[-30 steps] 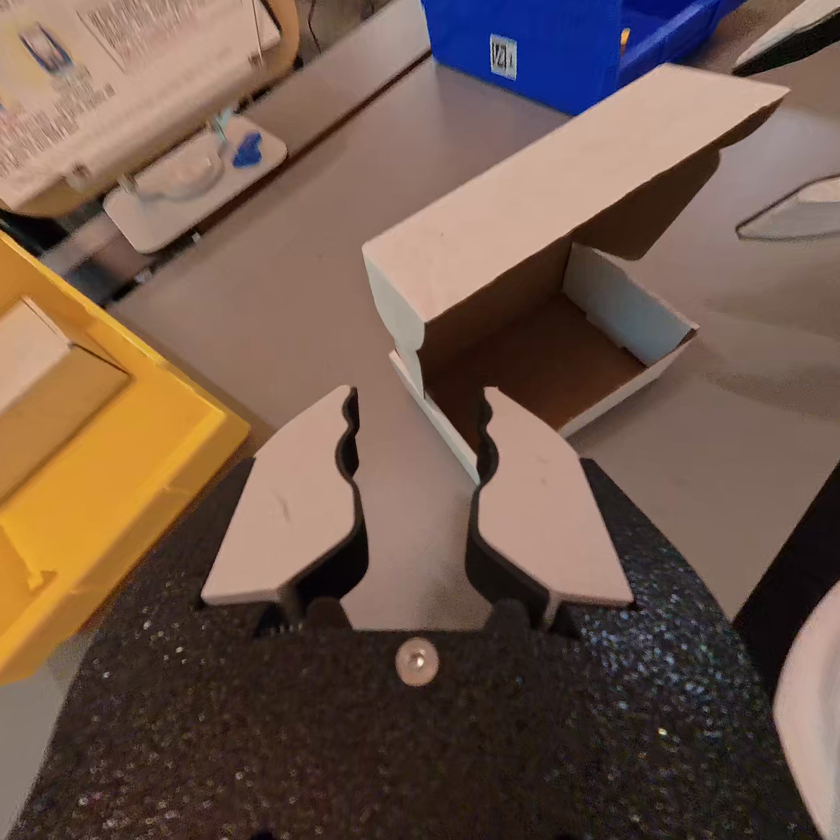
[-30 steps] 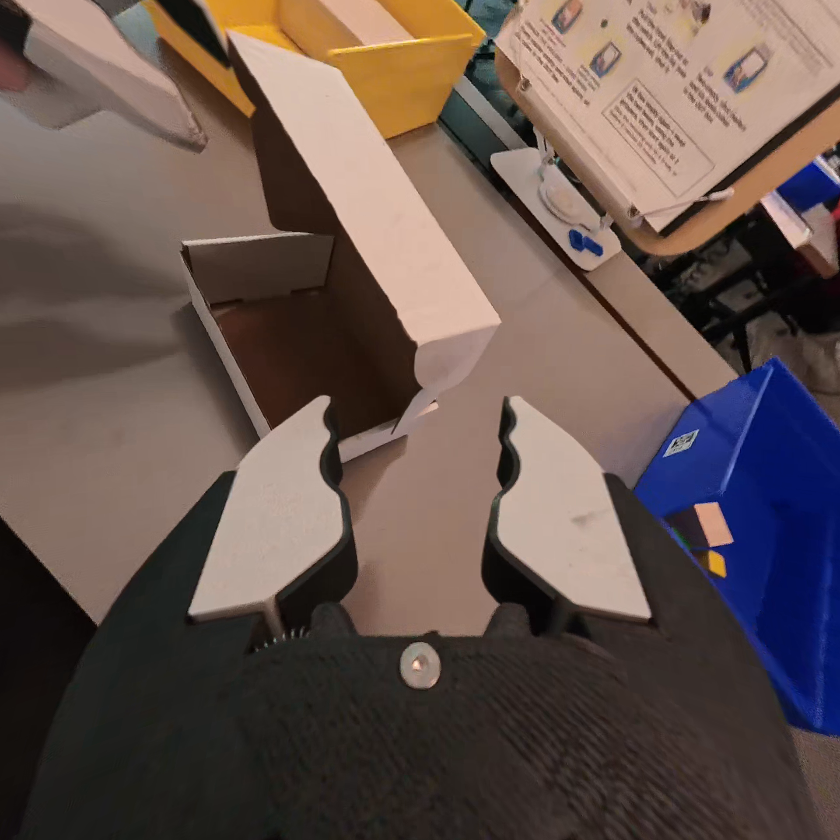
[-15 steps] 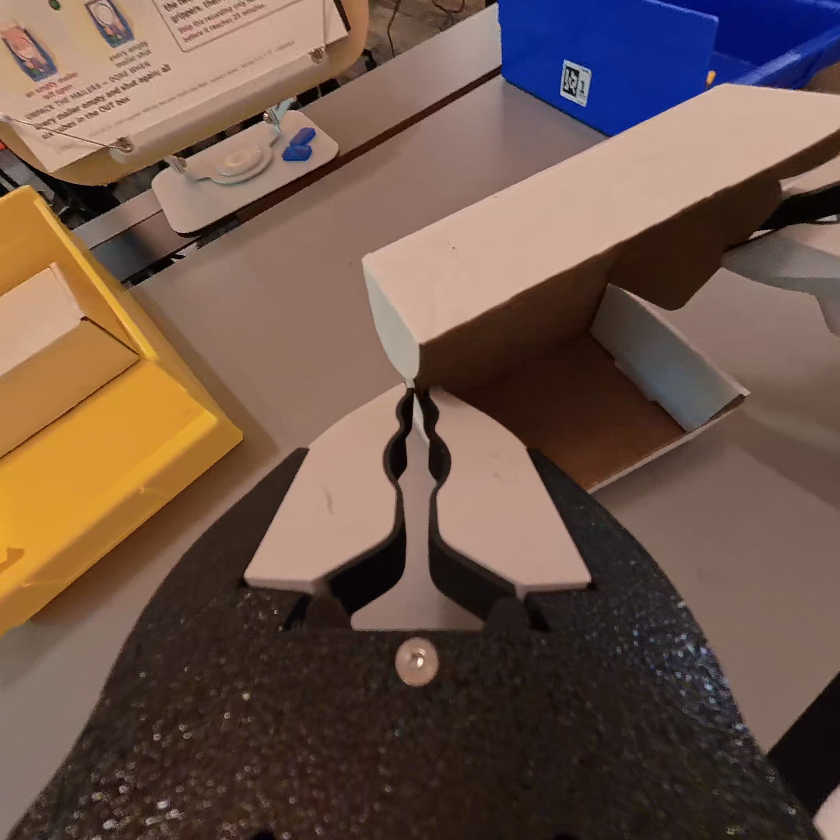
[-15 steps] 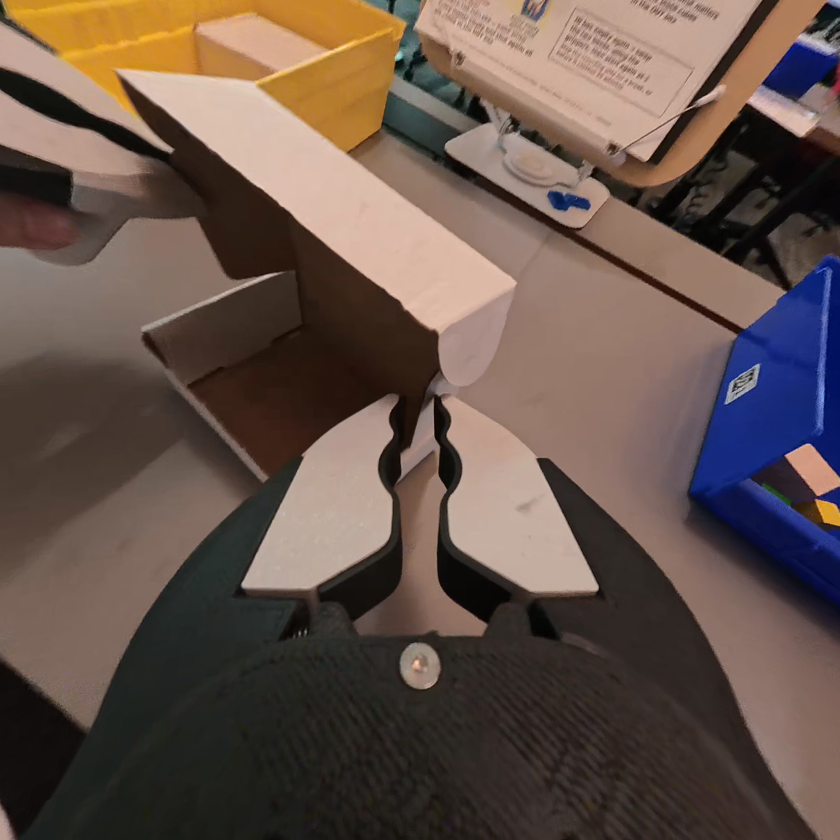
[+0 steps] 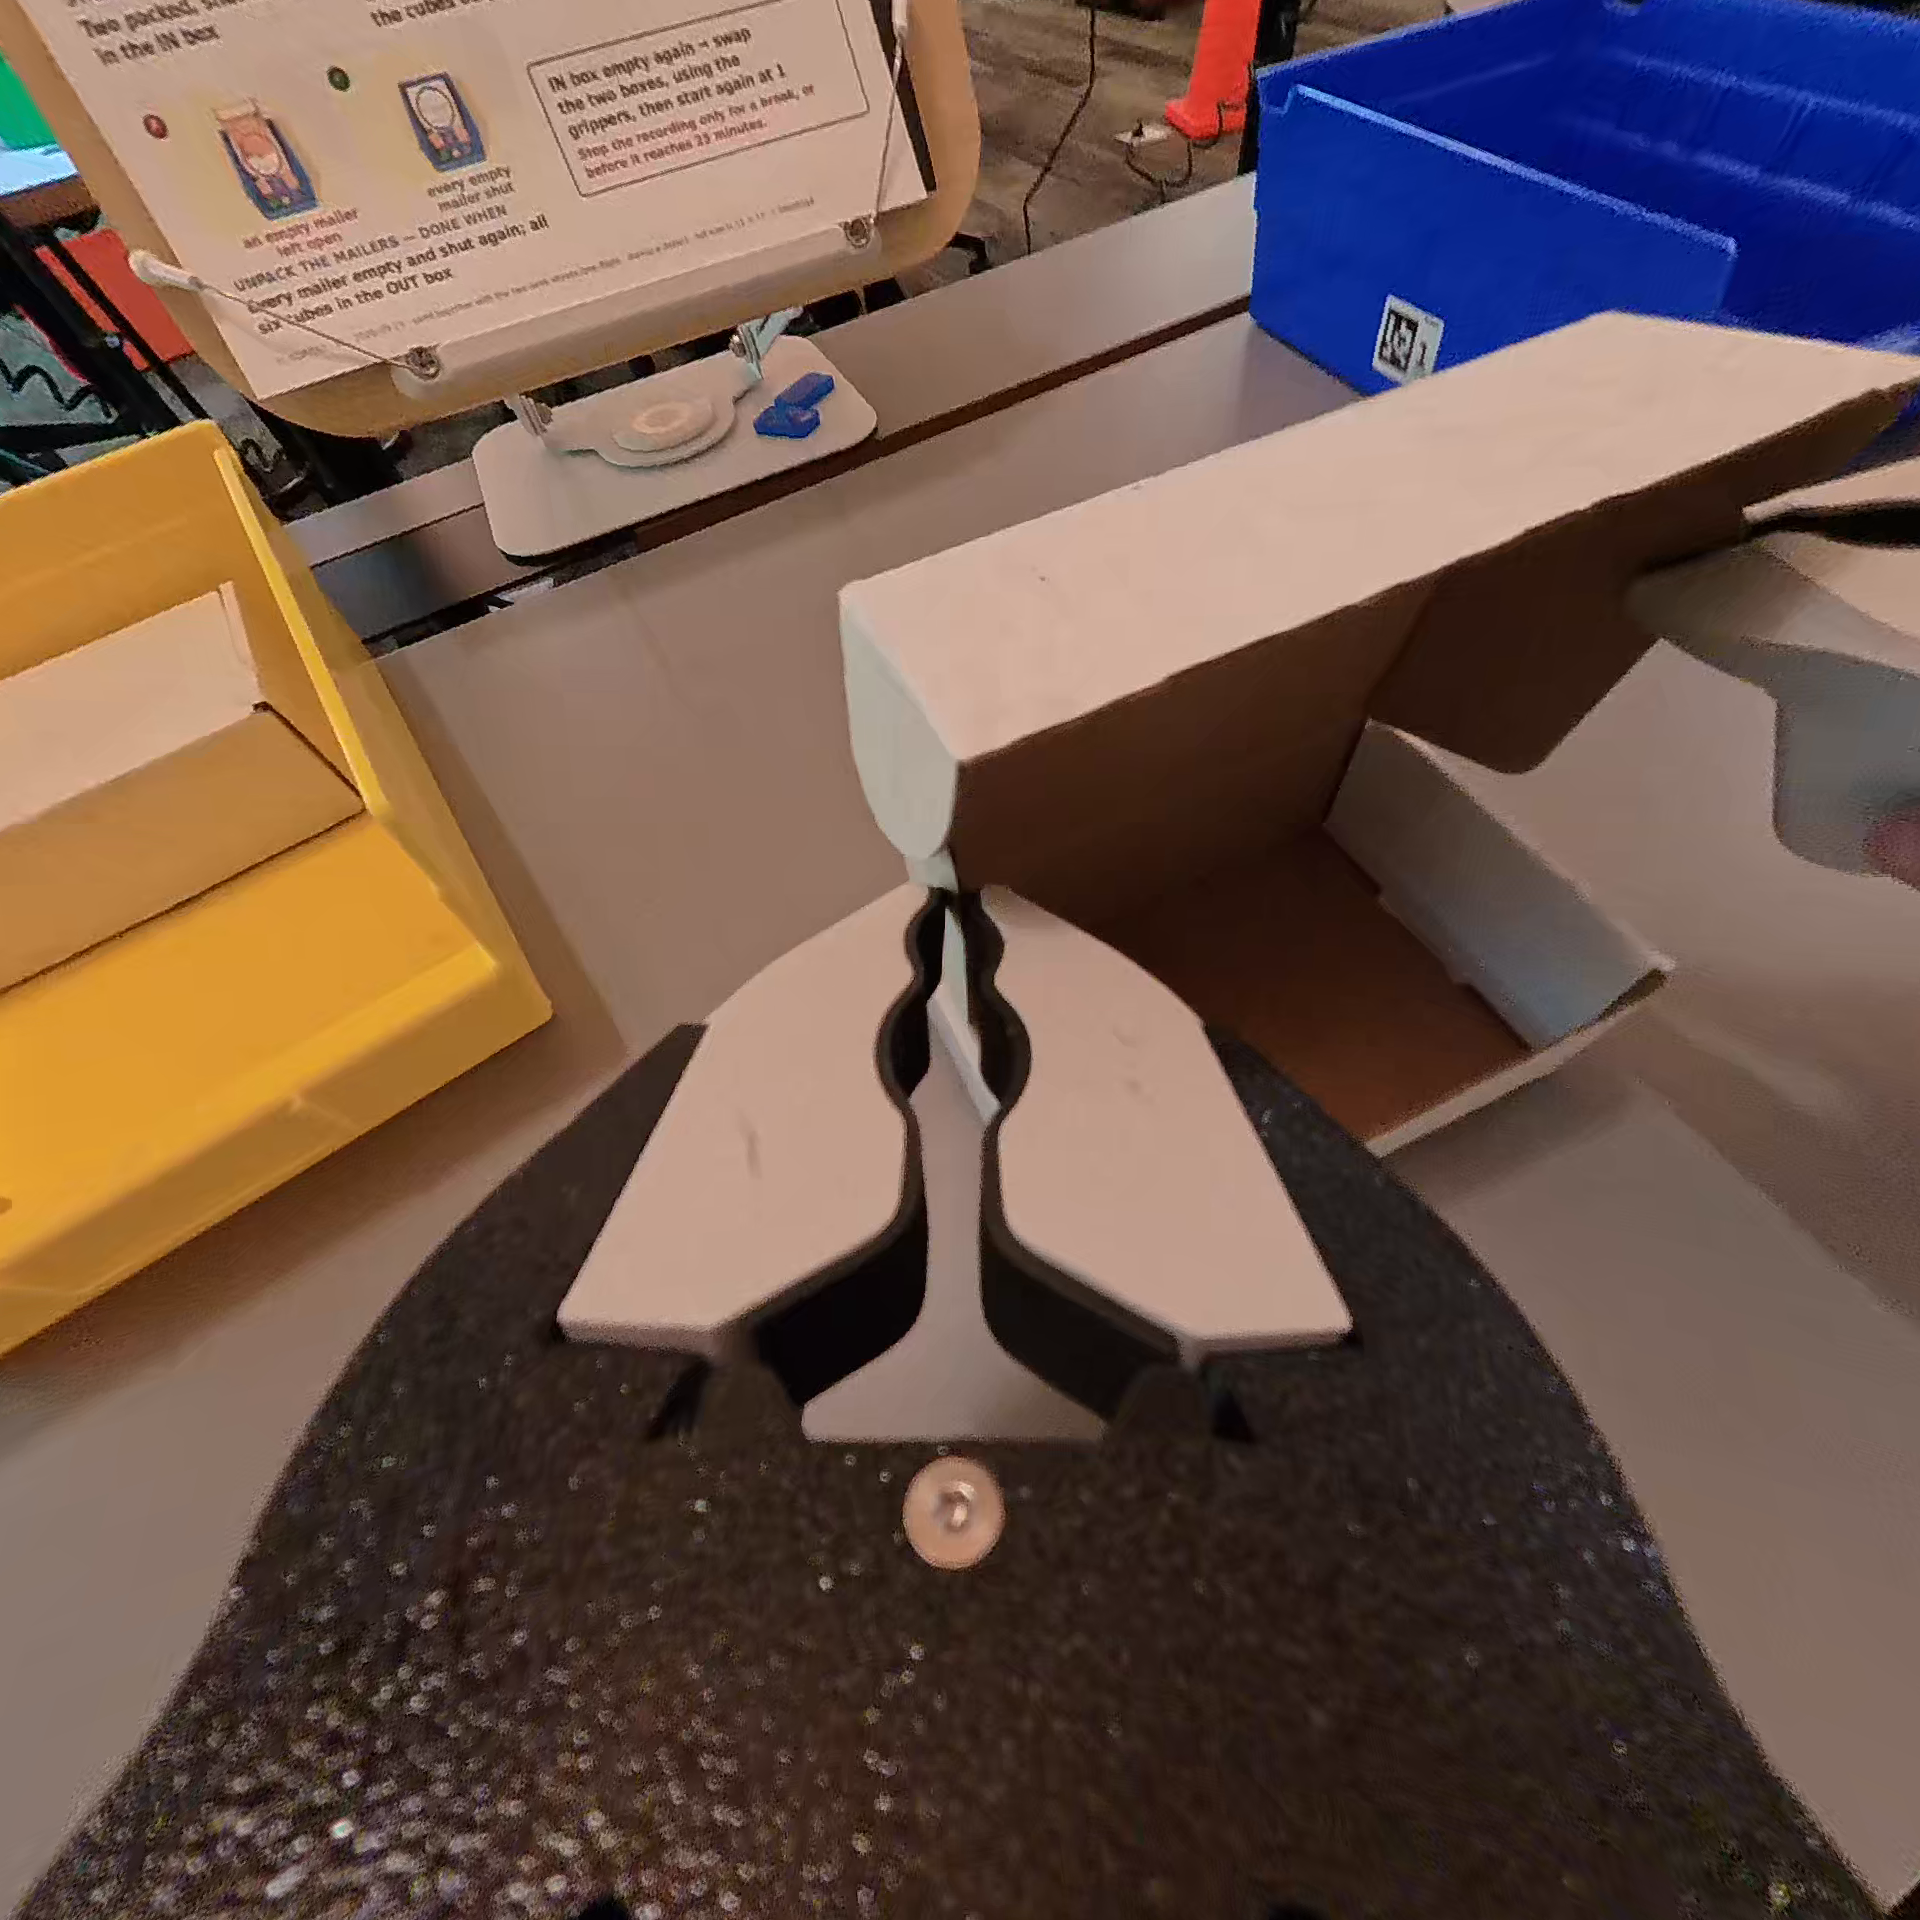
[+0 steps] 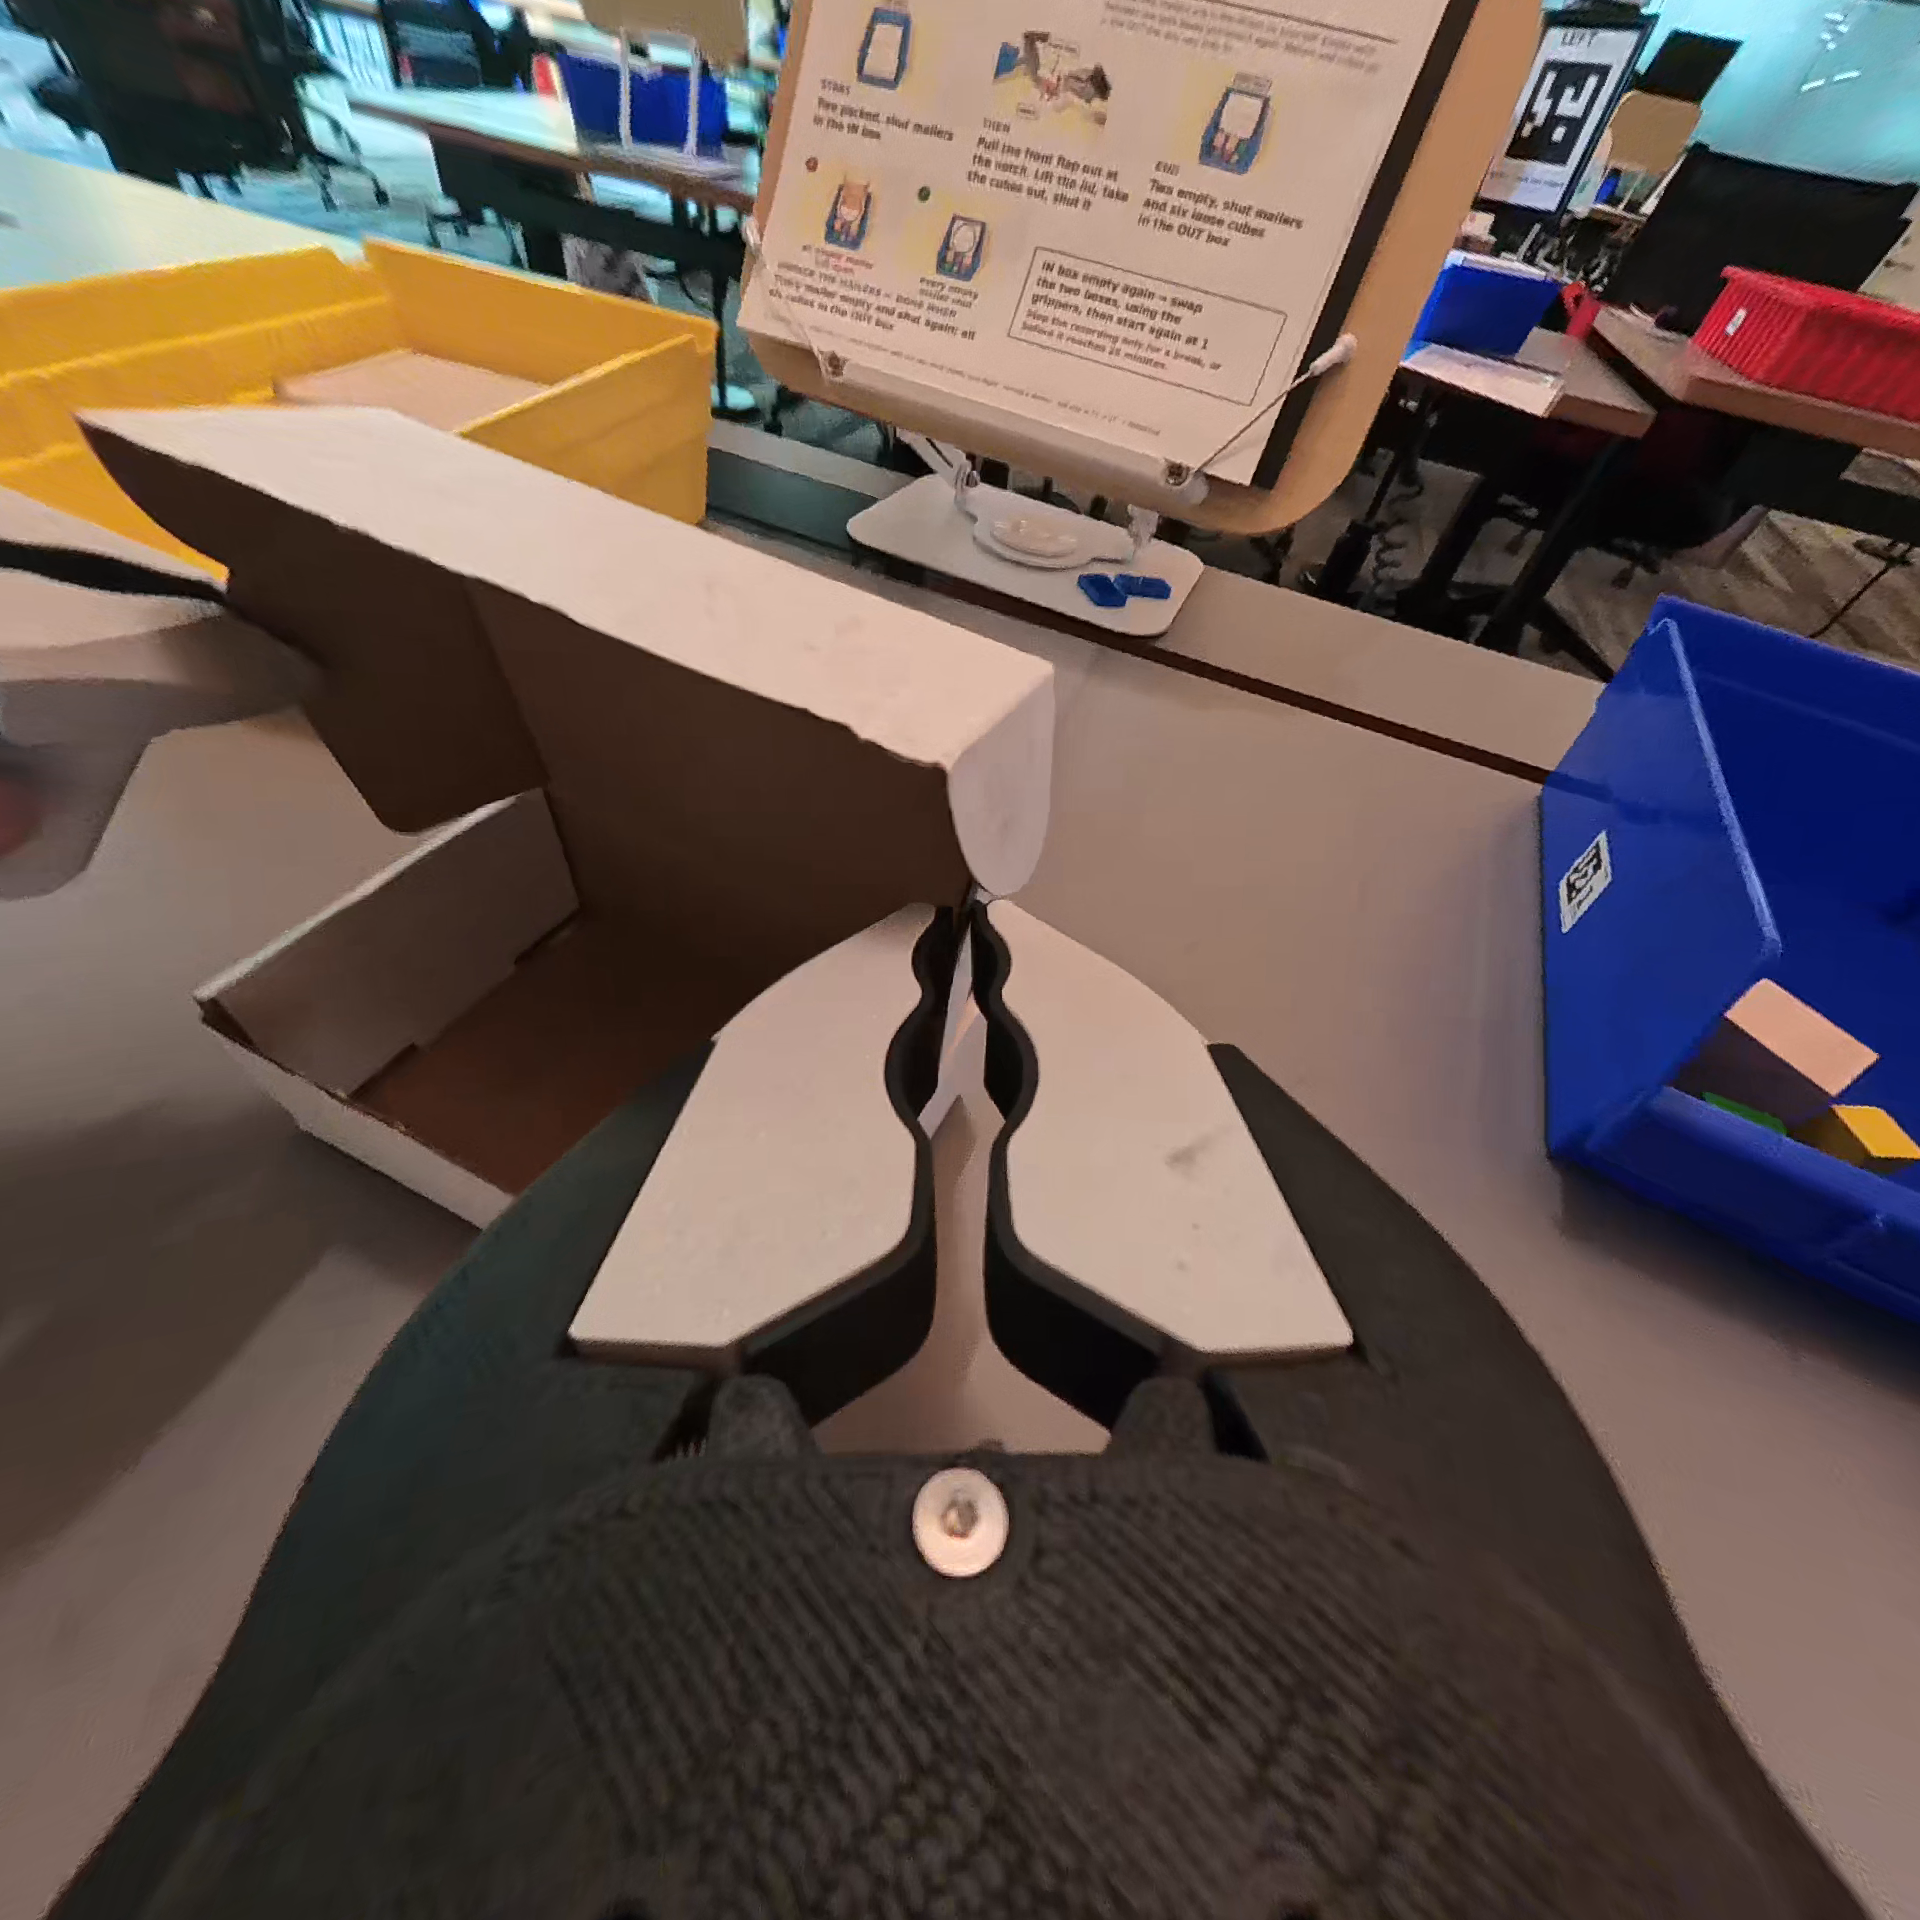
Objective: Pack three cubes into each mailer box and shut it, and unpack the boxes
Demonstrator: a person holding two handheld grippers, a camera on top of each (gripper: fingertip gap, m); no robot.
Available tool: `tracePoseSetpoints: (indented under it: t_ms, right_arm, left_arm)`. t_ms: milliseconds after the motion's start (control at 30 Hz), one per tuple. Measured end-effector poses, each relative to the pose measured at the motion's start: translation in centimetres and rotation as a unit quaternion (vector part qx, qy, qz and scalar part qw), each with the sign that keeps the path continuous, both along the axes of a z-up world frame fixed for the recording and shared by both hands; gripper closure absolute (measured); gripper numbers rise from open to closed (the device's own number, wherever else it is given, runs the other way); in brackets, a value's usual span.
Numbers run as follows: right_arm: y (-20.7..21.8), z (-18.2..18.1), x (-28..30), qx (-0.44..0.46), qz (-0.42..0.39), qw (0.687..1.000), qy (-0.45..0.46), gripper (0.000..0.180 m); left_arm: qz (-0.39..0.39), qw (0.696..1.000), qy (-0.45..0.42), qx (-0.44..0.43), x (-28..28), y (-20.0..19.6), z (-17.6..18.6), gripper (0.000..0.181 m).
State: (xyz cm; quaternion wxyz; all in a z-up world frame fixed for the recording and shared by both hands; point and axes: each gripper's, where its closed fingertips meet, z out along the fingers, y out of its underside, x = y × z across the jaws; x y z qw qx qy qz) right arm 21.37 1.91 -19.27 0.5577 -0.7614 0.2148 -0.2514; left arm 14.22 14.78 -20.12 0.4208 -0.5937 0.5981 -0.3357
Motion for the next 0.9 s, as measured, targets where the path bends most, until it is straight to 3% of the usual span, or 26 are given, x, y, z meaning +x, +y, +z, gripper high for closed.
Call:
tracePoseSetpoints:
  t_ms: [33, 233, 300, 367, 900]
  right_arm:
    - [-0.1, 0.3, 0.1, 0.015, -0.001, 1.000, 0.000, 0.177]
    - [-0.7, 0.1, 0.7, 0.029, -0.011, 1.000, -0.004, 0.178]
    - [-0.7, 0.1, 0.6, 0.030, -0.011, 0.999, -0.009, 0.178]
    - [-0.8, 0.2, 0.6, 0.030, -0.014, 0.999, -0.015, 0.178]
    - [-0.5, 0.0, 0.4, 0.016, -0.018, 0.999, -0.034, 0.176]
  left_arm:
    - [0.008, 1.000, -0.010, -0.006, 0.1, -0.1, 0.2, 0.178]
    - [0.043, 0.998, -0.036, 0.003, 0.7, 0.1, 0.8, 0.178]
    - [0.047, 0.998, -0.041, 0.012, 0.9, 0.1, 1.3, 0.168]
    - [0.053, 0.997, -0.041, 0.029, 1.0, 0.2, 1.5, 0.179]
    - [0.068, 0.996, -0.049, 0.031, 0.5, -1.3, 0.7, 0.178]
